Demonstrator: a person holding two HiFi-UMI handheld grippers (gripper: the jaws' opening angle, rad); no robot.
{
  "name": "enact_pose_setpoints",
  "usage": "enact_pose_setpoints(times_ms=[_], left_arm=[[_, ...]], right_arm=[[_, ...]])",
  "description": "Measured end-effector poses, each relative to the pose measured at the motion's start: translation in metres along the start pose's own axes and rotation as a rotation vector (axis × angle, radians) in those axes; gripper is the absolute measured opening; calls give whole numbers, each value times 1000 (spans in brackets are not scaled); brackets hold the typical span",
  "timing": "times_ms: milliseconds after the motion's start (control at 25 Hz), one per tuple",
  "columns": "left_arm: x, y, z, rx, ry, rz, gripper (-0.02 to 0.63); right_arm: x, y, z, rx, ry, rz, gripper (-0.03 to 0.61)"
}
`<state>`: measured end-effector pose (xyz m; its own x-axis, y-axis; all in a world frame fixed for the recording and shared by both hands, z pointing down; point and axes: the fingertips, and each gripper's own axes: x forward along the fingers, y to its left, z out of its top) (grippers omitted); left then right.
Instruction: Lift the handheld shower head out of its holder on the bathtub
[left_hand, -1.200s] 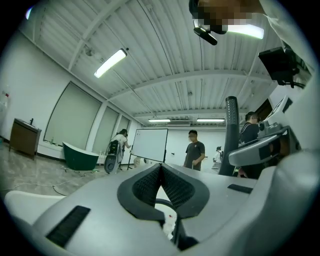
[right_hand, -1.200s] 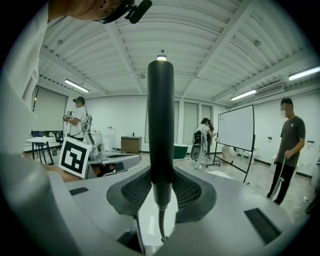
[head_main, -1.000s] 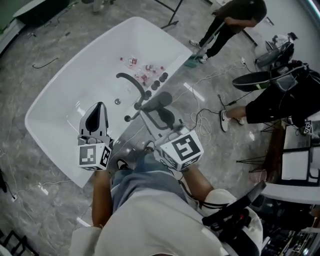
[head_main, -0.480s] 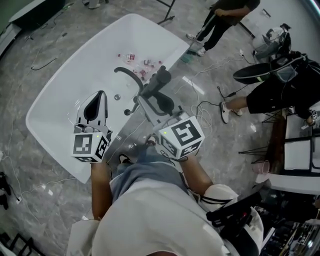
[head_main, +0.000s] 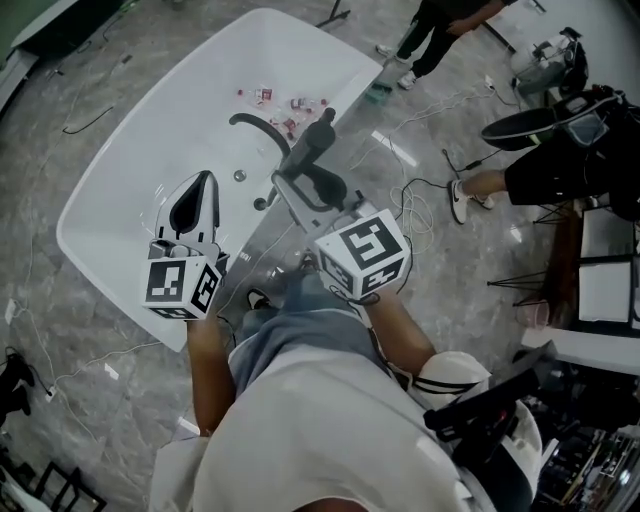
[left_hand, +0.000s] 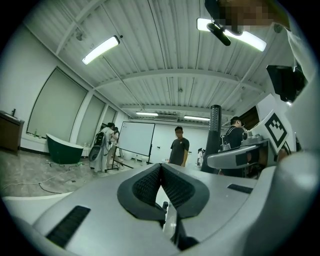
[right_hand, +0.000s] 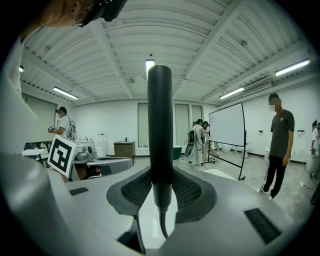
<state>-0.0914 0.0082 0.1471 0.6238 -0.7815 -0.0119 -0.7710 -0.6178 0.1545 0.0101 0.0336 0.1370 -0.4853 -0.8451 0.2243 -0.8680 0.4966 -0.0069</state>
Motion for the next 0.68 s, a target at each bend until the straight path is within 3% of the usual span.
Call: enact_pose_setpoints(times_ms=[400, 680], left_arm=[[-18, -12, 8, -1, 2, -13, 18], [-6, -21, -16, -30, 9, -18, 18]], right_arm=[[-16, 17, 4, -14, -1, 8, 133], [-17, 5, -10, -8, 2, 11, 133]])
